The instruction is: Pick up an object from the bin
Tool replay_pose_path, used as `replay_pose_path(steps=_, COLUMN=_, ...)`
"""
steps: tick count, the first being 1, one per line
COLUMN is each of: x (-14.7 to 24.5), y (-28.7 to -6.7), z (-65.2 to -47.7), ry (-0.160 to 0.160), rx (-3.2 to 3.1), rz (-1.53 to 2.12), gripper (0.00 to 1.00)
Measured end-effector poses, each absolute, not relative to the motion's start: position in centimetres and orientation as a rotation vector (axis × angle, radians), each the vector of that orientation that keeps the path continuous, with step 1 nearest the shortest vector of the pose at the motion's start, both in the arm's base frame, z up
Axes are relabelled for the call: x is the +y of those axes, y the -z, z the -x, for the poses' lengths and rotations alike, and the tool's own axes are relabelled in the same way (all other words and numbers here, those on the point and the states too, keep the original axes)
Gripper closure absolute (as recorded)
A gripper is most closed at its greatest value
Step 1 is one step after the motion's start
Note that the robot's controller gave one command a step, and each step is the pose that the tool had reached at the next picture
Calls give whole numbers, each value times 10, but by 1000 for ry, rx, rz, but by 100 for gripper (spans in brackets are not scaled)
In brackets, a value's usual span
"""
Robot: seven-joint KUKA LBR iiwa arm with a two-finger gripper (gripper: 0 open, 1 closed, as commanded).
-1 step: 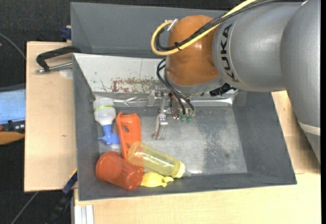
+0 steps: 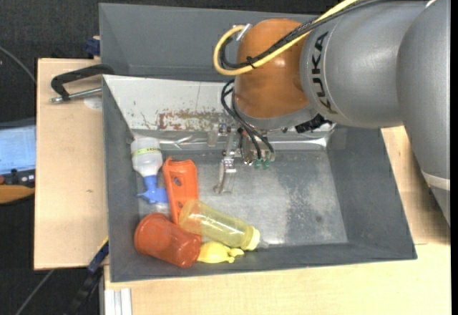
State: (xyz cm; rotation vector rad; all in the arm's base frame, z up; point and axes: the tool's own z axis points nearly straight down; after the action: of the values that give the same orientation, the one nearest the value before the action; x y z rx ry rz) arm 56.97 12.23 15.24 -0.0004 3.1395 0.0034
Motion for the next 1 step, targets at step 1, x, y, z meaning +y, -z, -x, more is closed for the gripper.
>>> replay_pose_path(steps=1, x=129, y=-86, z=-510, ry=-4, rx=3135, rz=120, gripper=0)
